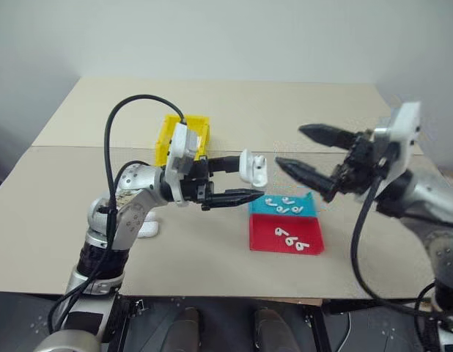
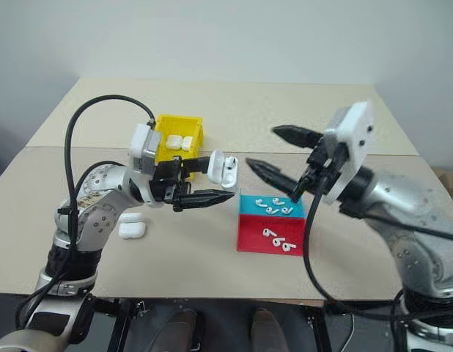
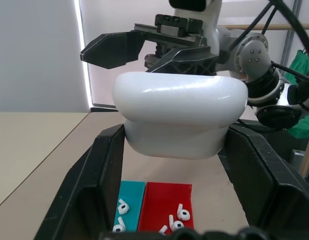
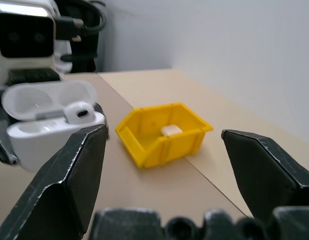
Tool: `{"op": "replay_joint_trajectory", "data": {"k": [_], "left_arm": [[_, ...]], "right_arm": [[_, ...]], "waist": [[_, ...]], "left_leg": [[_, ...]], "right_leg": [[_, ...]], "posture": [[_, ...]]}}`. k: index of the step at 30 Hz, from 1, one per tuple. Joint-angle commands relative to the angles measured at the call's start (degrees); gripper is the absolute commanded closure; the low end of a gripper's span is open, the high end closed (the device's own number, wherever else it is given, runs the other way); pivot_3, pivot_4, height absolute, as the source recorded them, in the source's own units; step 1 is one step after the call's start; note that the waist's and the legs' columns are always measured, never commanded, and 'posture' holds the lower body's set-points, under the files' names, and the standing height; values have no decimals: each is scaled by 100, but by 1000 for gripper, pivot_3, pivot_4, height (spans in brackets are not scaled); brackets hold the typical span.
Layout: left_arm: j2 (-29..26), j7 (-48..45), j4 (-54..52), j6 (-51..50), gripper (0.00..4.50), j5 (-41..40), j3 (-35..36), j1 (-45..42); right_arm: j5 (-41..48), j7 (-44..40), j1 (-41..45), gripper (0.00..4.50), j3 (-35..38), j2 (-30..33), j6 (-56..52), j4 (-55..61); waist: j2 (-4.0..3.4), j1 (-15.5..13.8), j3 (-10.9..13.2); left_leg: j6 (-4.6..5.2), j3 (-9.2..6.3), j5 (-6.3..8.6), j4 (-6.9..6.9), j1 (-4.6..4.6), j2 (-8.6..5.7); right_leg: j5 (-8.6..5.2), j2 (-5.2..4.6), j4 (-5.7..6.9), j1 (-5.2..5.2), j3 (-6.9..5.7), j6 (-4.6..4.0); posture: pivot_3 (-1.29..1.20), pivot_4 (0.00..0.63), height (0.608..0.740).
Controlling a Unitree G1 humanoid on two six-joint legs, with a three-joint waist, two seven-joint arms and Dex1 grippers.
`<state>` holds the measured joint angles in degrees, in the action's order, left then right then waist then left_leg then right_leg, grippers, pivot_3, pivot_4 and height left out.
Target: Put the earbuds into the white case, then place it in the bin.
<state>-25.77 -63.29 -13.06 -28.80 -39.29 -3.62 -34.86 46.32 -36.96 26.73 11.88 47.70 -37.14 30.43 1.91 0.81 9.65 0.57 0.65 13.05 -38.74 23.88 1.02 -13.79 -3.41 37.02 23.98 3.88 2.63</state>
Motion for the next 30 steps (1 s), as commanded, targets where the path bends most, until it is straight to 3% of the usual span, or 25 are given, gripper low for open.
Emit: {"op": "replay_joint_trajectory", "data": {"k": [1, 4, 8, 11, 15, 20, 30], "left_arm": [[-42, -36, -200, 89, 1719, -71, 95, -11], [-50, -24, -199, 108, 1719, -53, 115, -14], [-102, -11, -211, 140, 1719, -42, 184, -19], [-142, 20, -208, 198, 1719, 5, 234, 18], [-178, 88, -351, 180, 1719, -37, 286, 115], [-274, 243, -497, 168, 1719, -22, 404, 242], [-408, 411, -613, 166, 1719, -57, 536, 404]], "right_arm": [[-912, -819, 411, 230, -508, 670, 413, -616], [-1893, -1386, 934, 230, -1547, 1148, 456, -1177], [-3101, -2488, 1952, 230, -2914, 1051, 1027, -2182], [-3975, -3159, 2608, 850, -3683, 710, 1883, -3144], [-4549, -3603, 3193, 2145, -4164, 40, 2188, -4173], [-5320, -3932, 3656, 2145, -4739, -730, 1877, -5116], [-6081, -3972, 4015, 2145, -4870, -1564, 1687, -6175]], "waist": [[-1, 4, 0], [-2, 32, 0], [-5, 78, 1], [-5, 97, 1], [-5, 101, 1], [-6, 94, 1], [-9, 38, 2]], "left_leg": [[0, 8, 0, 0, 0, 1], [0, 22, 0, 1, -1, 5], [0, 36, 0, 1, -2, 6], [0, 36, 0, 2, 1, 5], [0, 35, 0, 0, 10, 5], [0, 15, 0, -1, 14, 5], [-1, -11, 0, -2, 14, 3]], "right_leg": [[0, 1, -1, -1, -1, 0], [0, 3, -2, 0, -1, -1], [0, 4, 3, 10, 9, -3], [0, 4, 2, 13, 8, -3], [1, 1, 0, 18, 7, -1], [2, -1, 5, 22, 5, -3], [3, -3, 9, 24, 1, -4]], "posture": [[0, 150, 740], [0, 150, 740], [0, 150, 740], [0, 150, 740], [0, 150, 740], [0, 150, 740], [0, 150, 740]]}}
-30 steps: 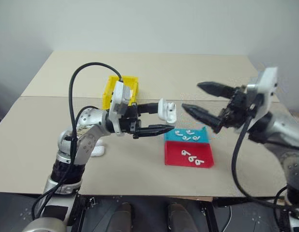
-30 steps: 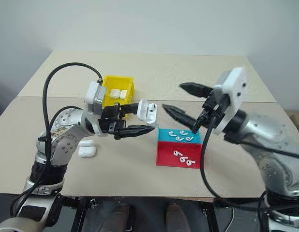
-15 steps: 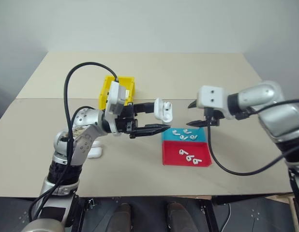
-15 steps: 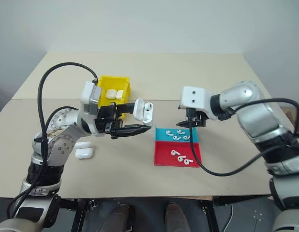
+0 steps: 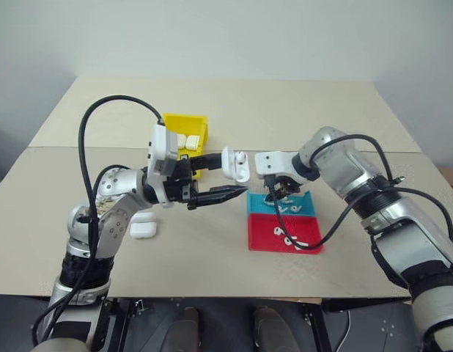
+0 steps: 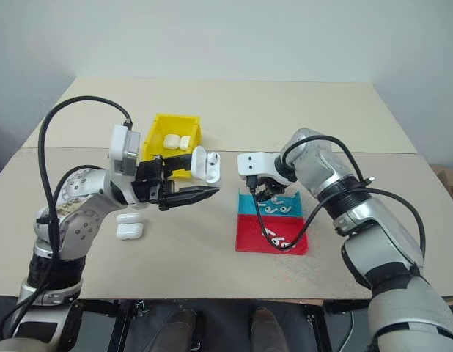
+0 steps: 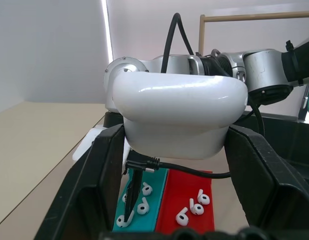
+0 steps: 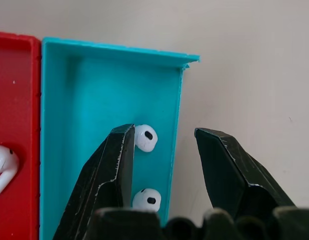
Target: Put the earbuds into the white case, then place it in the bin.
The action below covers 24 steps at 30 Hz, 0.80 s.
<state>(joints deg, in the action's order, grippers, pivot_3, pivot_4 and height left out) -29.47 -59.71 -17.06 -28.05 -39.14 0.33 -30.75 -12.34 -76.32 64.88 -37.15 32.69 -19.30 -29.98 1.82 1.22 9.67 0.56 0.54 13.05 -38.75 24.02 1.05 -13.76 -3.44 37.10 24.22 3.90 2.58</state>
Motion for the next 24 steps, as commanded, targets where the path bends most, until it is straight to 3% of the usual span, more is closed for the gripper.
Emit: {"op": "replay_joint_trajectory", "data": {"k": [1, 12, 24], "left_arm": [[-44, 58, -203, 97, 1719, -72, 147, -9], [-118, 54, -258, 81, 1719, -112, 181, 14], [-132, 75, -291, 84, 1719, -109, 174, 31]], "right_arm": [[-300, -13, 210, 2145, 13, -110, -87, -216], [-818, 66, 245, 2145, 49, -495, -94, -881], [-866, -143, 162, 2145, 101, -426, -32, -769]], "waist": [[0, -5, 0], [-3, 10, -1], [-3, 31, -2]], "left_leg": [[0, 0, 0, 0, 0, 0], [-1, 0, 0, 1, -3, 0], [-1, 0, 0, 3, -14, 0]], "right_leg": [[0, 0, 1, 0, 0, 0], [1, 2, 3, -1, -2, -2], [2, 2, 5, -8, -1, -3]], "posture": [[0, 150, 740], [0, 150, 740], [0, 150, 740]]}}
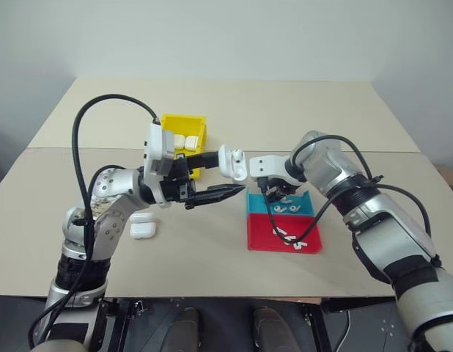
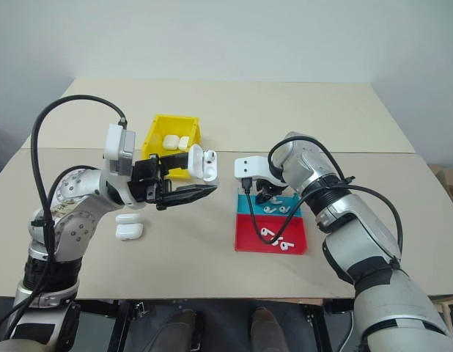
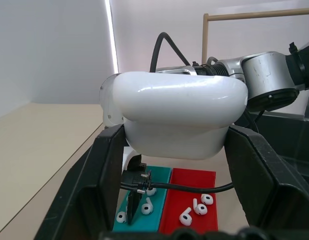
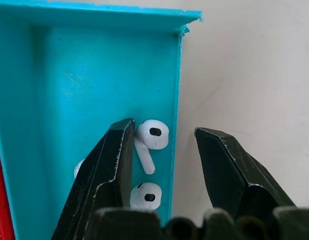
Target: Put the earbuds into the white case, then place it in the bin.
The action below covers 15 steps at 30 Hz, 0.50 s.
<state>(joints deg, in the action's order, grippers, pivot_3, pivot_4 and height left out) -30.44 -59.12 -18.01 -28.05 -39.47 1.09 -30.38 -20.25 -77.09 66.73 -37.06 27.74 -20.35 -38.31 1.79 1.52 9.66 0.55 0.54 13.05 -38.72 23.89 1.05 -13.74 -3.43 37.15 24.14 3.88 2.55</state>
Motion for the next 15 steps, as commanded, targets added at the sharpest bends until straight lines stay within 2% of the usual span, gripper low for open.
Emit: {"op": "replay_joint_trajectory", "data": {"k": [1, 15], "left_arm": [[-31, 15, -187, 90, 1719, -71, 92, -12], [-25, 29, -198, 124, 1719, -57, 106, 6]], "right_arm": [[-70, -94, -30, 2145, 97, 78, 79, 73], [-99, -191, -89, 2145, 129, 101, 211, 80]], "waist": [[0, 1, 0], [0, 7, 0]], "left_leg": [[0, 0, 0, 0, 0, 0], [0, 0, 0, 0, 0, 0]], "right_leg": [[0, 0, 0, 0, 0, 0], [0, 0, 0, 0, 0, 0]], "posture": [[0, 150, 740], [0, 150, 740]]}}
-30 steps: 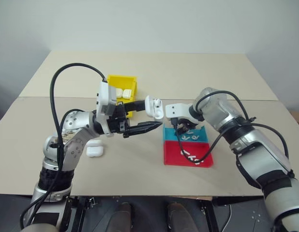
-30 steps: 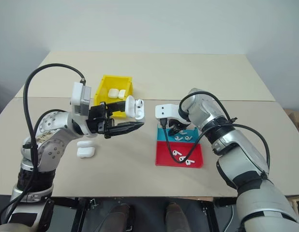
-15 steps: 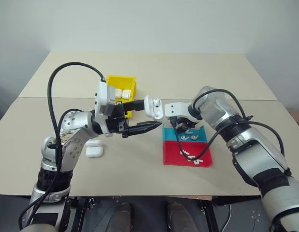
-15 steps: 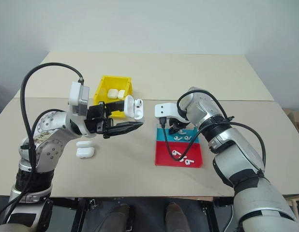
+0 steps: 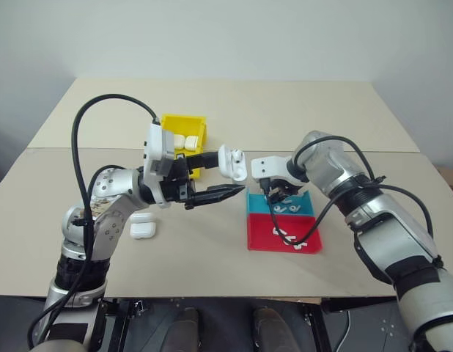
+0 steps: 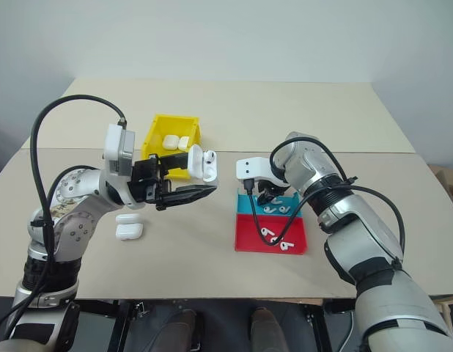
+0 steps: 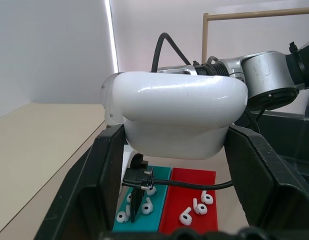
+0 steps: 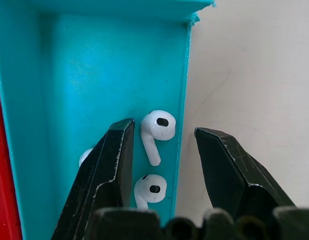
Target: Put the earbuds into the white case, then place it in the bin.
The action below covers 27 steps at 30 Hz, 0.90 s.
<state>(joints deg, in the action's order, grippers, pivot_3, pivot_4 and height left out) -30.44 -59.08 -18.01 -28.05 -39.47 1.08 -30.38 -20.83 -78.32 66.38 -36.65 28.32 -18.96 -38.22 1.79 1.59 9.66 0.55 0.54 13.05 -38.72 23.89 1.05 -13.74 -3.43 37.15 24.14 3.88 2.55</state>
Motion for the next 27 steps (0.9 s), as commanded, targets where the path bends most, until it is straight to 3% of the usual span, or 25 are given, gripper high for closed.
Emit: {"op": "replay_joint_trajectory", "data": {"k": [1, 4, 7, 8, 18, 22, 27], "left_arm": [[-27, 26, -202, 122, 1719, -60, 110, 9], [-34, 39, -232, 116, 1719, -65, 114, 33], [-42, 45, -248, 111, 1719, -69, 120, 52], [-43, 45, -249, 110, 1719, -69, 120, 55], [-30, 9, -189, 102, 1719, -76, 74, 1], [-20, -28, -145, 109, 1719, -80, 61, -30], [-26, -110, -19, 125, 1719, -77, 69, -127]], "right_arm": [[-49, -71, -52, 2145, 89, 34, 73, 63], [-70, -72, -74, 2710, 101, 8, 96, 43], [-77, -71, -112, 3719, 113, -4, 96, 64], [-76, -64, -130, 3867, 128, -7, 75, 81], [193, -192, -305, 3867, 624, 246, -404, 588], [832, -133, -445, 3867, 1544, 542, -1422, 1394], [2355, 467, -1601, 3867, 3763, 644, -2994, 3662]], "waist": [[0, 0, 0], [0, 3, 0], [0, 14, 0], [0, 14, 0], [0, 34, 0], [-2, 19, 2], [-2, -78, 2]], "left_leg": [[0, 0, 0, 0, 0, 0], [0, 0, 0, 0, 0, 0], [0, -1, 0, 0, 0, 0], [0, -1, 0, 0, 0, 0], [0, -3, 0, 1, 0, 0], [0, -5, 0, 1, 9, -1], [0, -22, 0, 2, 22, 0]], "right_leg": [[0, 0, 0, 0, 0, 0], [0, 0, 0, 0, 0, 0], [0, 0, 0, 0, 0, 0], [0, 0, 1, 0, 0, 0], [0, 0, 0, -1, 0, 0], [0, -2, -1, 6, 0, 0], [0, -2, -6, 7, -13, 0]], "posture": [[0, 150, 740], [0, 150, 740], [0, 150, 740], [0, 150, 740], [0, 150, 740], [0, 150, 740], [0, 150, 740]]}}
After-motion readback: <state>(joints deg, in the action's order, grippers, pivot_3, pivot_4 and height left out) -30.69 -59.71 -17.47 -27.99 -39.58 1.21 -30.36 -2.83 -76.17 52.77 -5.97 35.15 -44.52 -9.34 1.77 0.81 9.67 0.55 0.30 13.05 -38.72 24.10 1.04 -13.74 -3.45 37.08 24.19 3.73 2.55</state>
